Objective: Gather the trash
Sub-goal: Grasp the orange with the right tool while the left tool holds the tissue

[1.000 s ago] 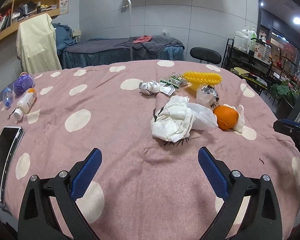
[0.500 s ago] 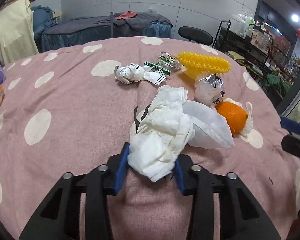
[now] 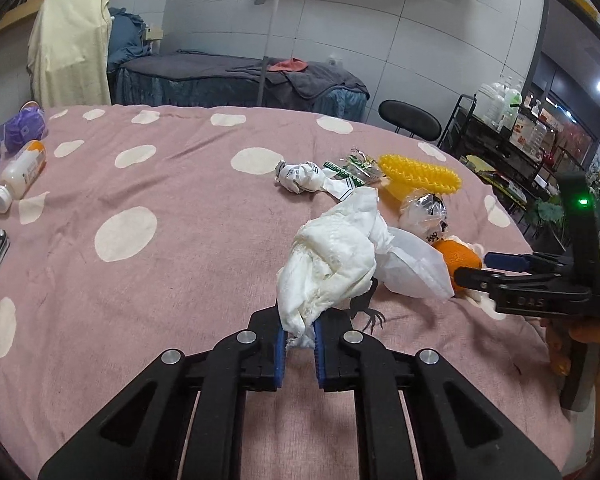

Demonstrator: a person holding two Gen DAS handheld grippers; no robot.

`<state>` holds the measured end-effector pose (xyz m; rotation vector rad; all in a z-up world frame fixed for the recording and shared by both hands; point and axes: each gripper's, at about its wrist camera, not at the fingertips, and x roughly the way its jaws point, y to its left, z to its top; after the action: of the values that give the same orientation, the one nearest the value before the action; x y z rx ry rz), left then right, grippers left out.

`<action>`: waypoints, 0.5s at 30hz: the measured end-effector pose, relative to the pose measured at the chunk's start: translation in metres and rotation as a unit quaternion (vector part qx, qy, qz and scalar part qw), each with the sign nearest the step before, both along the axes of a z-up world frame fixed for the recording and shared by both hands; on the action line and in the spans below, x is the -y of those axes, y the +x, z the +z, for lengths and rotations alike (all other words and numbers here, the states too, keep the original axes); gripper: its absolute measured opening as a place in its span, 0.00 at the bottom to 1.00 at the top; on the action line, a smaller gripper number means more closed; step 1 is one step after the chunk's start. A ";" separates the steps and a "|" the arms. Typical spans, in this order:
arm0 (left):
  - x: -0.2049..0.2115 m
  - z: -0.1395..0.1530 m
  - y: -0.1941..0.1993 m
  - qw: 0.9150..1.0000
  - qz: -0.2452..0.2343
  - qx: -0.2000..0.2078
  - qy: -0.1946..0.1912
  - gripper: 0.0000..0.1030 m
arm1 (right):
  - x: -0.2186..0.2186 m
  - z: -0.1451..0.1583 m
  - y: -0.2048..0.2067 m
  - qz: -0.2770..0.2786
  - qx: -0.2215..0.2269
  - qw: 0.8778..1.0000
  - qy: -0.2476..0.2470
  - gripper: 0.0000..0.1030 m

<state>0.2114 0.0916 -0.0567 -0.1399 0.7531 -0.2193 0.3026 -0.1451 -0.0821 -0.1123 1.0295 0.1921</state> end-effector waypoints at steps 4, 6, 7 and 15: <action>0.000 0.003 -0.010 1.000 0.005 0.005 -0.003 0.10 | -0.003 -0.006 0.010 0.008 -0.010 1.000 -0.006 0.53; 0.001 0.003 -0.014 1.000 0.005 0.003 -0.007 0.11 | -0.006 -0.003 0.007 0.015 -0.002 1.000 -0.018 0.45; 0.001 0.003 -0.015 1.000 0.006 0.003 -0.008 0.10 | -0.007 -0.002 0.004 0.016 0.002 1.000 -0.023 0.43; 0.006 0.013 -0.032 1.000 0.014 0.018 -0.017 0.10 | 0.005 0.013 -0.020 0.003 0.016 1.000 0.014 0.36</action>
<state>0.1793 0.0859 -0.0440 -0.1784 0.7110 -0.2084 0.2829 -0.1497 -0.0692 -0.0922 0.9939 0.2091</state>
